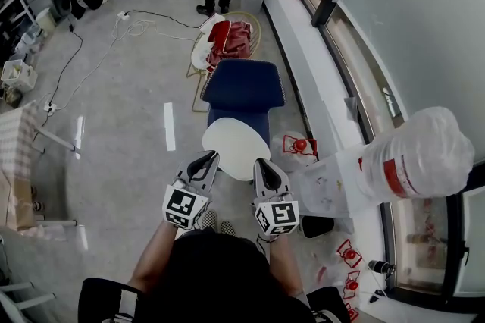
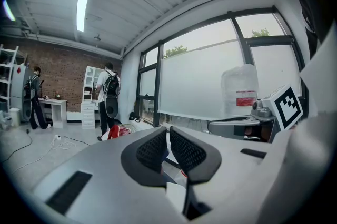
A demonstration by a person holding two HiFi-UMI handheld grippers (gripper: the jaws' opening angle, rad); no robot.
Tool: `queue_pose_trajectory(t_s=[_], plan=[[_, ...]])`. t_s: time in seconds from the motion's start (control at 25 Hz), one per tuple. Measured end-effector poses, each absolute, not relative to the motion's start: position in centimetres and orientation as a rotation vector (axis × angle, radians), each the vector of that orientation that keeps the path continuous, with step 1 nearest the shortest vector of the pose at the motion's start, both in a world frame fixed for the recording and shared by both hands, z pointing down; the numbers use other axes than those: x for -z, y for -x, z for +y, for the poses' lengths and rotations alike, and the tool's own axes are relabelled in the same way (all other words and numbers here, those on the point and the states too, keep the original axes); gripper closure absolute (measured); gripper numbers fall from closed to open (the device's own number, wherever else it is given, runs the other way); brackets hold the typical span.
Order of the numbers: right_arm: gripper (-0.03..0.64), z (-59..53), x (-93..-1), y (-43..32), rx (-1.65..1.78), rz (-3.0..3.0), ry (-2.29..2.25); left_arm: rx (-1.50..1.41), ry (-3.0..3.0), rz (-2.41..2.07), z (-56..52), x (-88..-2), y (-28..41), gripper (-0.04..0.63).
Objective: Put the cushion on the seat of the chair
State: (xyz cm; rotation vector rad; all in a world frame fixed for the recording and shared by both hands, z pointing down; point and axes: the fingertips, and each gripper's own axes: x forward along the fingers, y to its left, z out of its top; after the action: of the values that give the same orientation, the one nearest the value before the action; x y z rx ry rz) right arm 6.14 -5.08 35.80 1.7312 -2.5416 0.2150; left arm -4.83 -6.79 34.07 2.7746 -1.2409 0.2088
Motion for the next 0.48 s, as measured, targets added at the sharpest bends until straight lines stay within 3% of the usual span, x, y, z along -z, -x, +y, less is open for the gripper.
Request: queue_pose_trajectory(t_s=[0.48], plan=[[0.583, -5.38, -36.06, -5.92, -0.222, -2.534, -1.722, -0.222, -2.770, -1.227, -7.14, -34.55, 4.92, 0.561]])
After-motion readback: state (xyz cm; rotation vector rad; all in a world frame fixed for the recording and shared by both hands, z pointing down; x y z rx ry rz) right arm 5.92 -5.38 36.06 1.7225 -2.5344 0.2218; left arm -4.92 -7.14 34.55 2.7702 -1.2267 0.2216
